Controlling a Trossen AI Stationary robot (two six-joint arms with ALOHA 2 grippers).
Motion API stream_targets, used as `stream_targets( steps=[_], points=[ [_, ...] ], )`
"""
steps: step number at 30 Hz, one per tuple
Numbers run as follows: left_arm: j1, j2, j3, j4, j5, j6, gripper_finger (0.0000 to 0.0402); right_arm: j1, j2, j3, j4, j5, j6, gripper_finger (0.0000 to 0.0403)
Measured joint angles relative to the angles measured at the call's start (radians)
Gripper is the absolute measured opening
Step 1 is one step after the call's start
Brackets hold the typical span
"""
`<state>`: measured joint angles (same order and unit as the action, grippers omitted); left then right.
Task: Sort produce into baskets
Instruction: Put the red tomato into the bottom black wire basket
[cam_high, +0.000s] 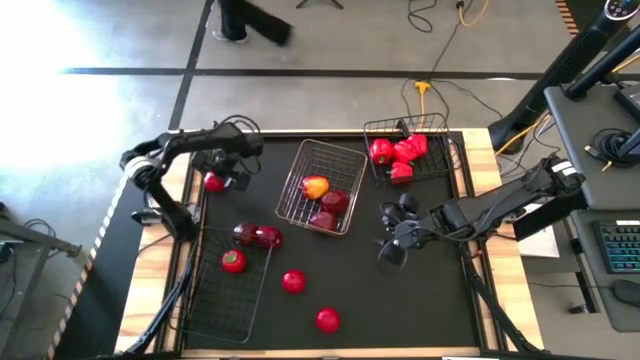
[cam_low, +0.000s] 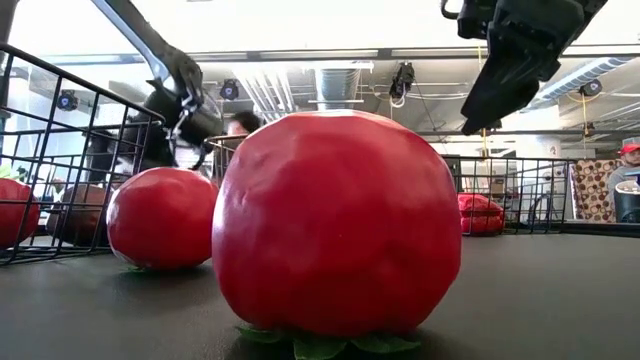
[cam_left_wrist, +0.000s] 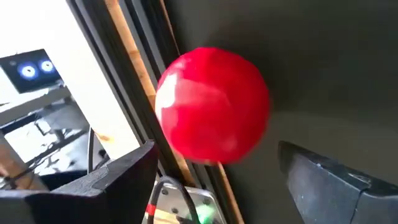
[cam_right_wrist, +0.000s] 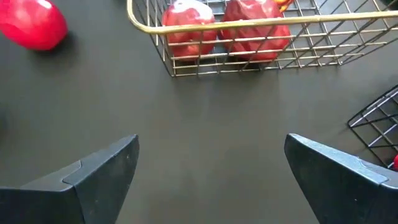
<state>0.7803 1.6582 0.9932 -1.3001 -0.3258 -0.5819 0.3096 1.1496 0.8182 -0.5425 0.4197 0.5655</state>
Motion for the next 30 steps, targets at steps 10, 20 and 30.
stream_targets(
  steps=[10,20,30],
  points=[
    [0.041,0.194,-0.007,0.055,-0.019,0.091,0.031,0.005,0.0,-0.017,-0.003,-0.009,0.002,0.0393],
    [0.02,0.227,-0.009,0.062,-0.151,0.074,0.0253,0.005,-0.001,-0.023,-0.005,-0.01,0.0,0.0393],
    [-0.312,-0.01,-0.009,-0.029,-0.208,-0.062,0.0245,0.005,-0.001,-0.023,-0.005,-0.01,-0.007,0.0393]
  ],
)
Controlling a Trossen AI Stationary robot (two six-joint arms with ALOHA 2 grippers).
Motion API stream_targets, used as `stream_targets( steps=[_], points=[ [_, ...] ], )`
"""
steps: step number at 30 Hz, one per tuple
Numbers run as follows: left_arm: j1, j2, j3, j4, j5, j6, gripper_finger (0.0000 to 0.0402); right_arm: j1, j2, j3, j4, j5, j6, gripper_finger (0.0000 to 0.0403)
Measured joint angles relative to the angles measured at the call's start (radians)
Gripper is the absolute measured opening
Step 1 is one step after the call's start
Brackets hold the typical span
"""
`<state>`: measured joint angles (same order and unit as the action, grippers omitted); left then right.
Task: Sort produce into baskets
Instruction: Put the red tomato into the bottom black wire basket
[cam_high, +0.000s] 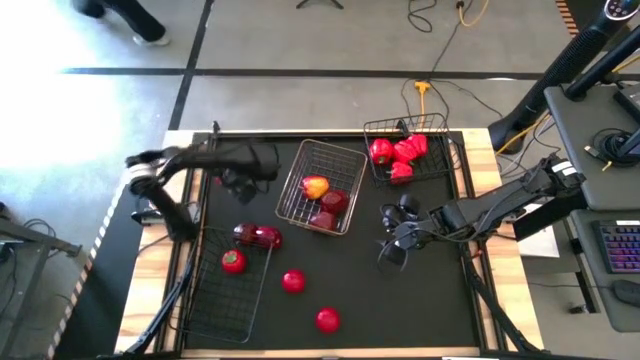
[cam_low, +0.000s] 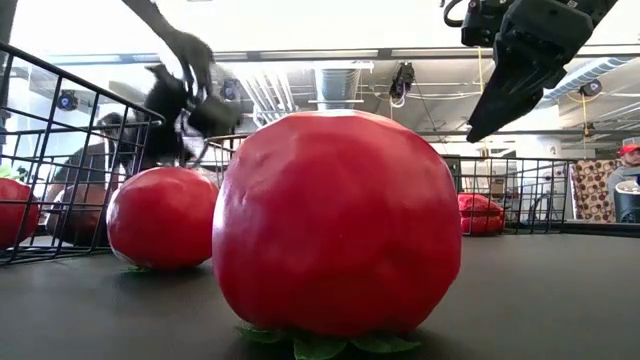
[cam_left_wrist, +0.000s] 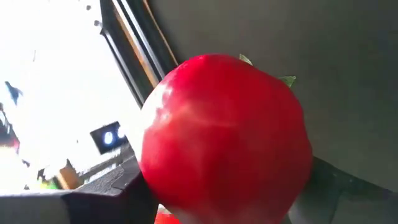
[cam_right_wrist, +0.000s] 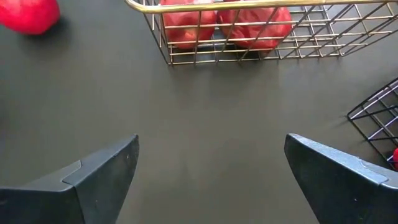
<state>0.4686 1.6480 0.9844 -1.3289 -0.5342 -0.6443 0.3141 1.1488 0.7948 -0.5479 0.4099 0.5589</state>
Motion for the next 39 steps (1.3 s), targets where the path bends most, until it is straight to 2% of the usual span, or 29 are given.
stream_targets(
  steps=[5,9,13,15,19,23,28,32,39],
  points=[
    [-0.35,-0.205,0.01,-0.085,0.103,-0.227,0.0245,0.0,0.0,0.0,0.004,0.001,0.002,0.0393],
    [-0.728,-0.341,0.012,0.018,0.181,-0.371,0.0247,0.0,0.0,0.0,0.007,0.002,0.016,0.0393],
    [-1.1,-0.401,0.012,0.17,0.139,-0.616,0.0251,0.0,0.0,0.0,0.008,0.01,0.028,0.0393],
    [-1.256,-0.403,0.012,0.21,0.085,-0.753,0.0251,0.0,0.0,0.0,0.014,0.01,0.034,0.0393],
    [-1.461,-0.362,0.012,0.191,-0.049,-0.988,0.0252,0.0,0.0,0.0,0.036,0.01,0.042,0.0393],
    [-1.516,-0.311,0.012,0.133,-0.075,-1.113,0.0253,0.0,0.0,0.0,0.088,0.01,0.046,0.0393],
    [-1.516,-0.275,0.047,0.203,-0.047,-1.064,0.0252,0.0,0.0,0.0,0.108,0.01,0.046,0.0393],
    [-1.514,-0.23,0.082,0.353,0.037,-0.991,0.0252,0.0,0.0,0.0,0.108,0.01,0.045,0.0393],
    [-1.469,-0.132,0.081,0.251,0.127,-1.052,0.0253,0.0,0.0,-0.001,0.112,0.01,0.031,0.0393]
  ],
)
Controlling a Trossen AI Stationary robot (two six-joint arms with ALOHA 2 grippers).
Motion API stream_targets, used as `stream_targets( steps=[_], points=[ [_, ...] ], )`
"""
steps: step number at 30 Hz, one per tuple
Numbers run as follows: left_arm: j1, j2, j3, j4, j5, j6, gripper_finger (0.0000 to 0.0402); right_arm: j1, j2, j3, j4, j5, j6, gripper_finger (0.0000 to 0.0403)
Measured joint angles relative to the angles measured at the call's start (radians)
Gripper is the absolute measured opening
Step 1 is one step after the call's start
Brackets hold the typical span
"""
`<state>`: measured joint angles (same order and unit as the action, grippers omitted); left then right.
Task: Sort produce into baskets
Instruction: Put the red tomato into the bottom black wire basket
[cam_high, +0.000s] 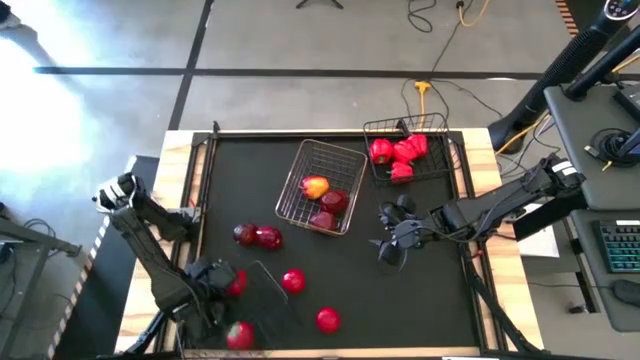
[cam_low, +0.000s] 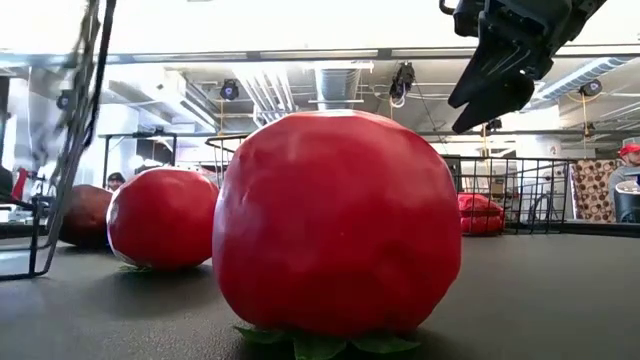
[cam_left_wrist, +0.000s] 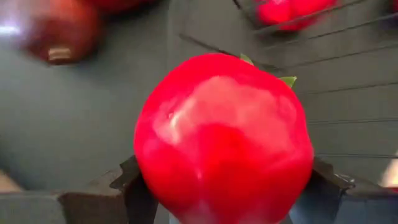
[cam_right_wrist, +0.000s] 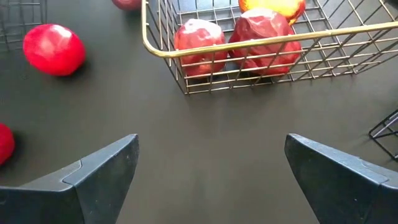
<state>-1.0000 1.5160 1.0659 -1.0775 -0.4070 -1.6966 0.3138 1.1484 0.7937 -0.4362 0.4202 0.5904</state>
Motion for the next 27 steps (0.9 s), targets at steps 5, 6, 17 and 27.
stream_targets(
  steps=[5,6,17,27],
  points=[
    [0.045,0.012,0.0,-0.136,0.075,-0.061,0.0253,0.0,0.0,-0.001,-0.001,0.0,0.0,0.0393],
    [0.047,0.012,-0.001,-0.153,0.081,-0.067,0.0253,0.0,0.0,-0.001,0.0,0.0,0.0,0.0393],
    [0.047,0.006,0.09,-0.203,-0.01,-0.032,0.0254,0.0,0.0,-0.003,-0.002,0.0,0.0,0.0393],
    [0.047,0.006,0.137,-0.089,-0.074,0.065,0.0254,0.0,0.0,-0.004,-0.002,0.0,0.001,0.0393]
  ],
)
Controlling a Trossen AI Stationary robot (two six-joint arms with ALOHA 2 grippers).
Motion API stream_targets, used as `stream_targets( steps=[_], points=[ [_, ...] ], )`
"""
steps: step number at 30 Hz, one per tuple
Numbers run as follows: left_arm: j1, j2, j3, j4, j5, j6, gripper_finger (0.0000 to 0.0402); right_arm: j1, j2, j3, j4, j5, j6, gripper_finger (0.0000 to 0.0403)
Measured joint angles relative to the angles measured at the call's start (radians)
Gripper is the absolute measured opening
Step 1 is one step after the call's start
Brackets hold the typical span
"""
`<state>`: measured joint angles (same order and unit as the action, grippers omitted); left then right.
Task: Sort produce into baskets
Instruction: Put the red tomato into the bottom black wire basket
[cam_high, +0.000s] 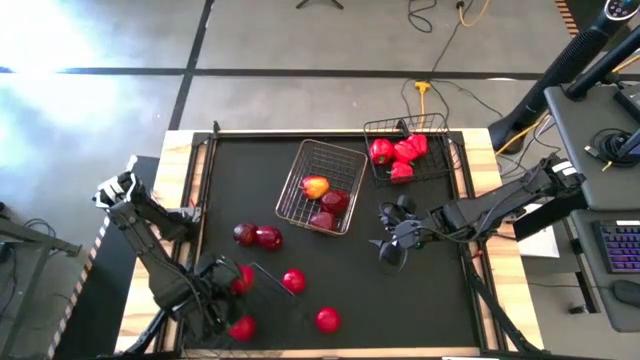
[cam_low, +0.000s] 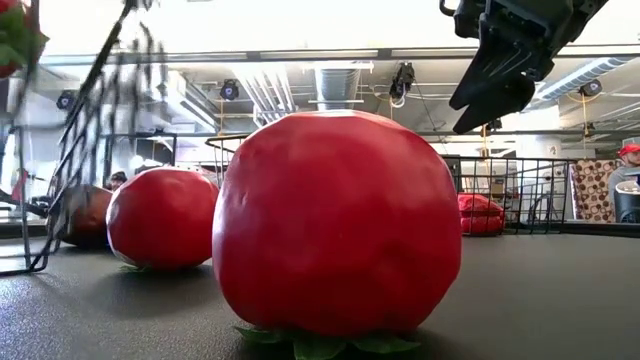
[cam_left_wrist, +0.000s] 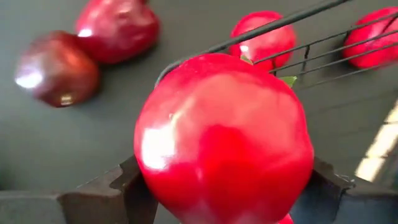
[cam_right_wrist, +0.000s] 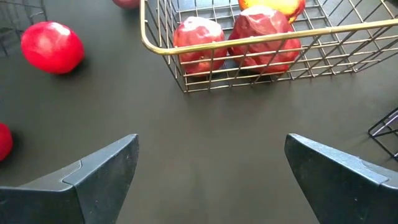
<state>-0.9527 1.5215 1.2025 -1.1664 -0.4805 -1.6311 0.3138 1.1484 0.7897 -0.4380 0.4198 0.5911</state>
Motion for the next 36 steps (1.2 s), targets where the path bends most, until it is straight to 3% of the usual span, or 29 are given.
stream_targets(
  steps=[7,18,27,32,36],
  points=[
    [0.001,-0.002,-0.046,0.234,-0.021,0.143,0.0254,0.0,0.0,-0.001,0.0,0.0,0.0,0.0393],
    [0.008,0.0,-0.014,0.158,-0.08,0.175,0.0254,0.0,0.0,-0.001,0.001,0.0,0.0,0.0393],
    [0.018,0.023,-0.017,0.332,-0.079,0.295,0.0266,0.0,0.0,-0.002,0.002,0.0,0.0,0.0393],
    [0.049,0.094,-0.018,0.303,-0.047,0.261,0.029,0.0,0.0,-0.006,0.001,0.0,0.0,0.0393],
    [0.091,0.124,-0.018,0.156,0.05,0.174,0.0306,0.0,0.0,-0.007,0.001,0.0,0.0,0.0393]
  ],
)
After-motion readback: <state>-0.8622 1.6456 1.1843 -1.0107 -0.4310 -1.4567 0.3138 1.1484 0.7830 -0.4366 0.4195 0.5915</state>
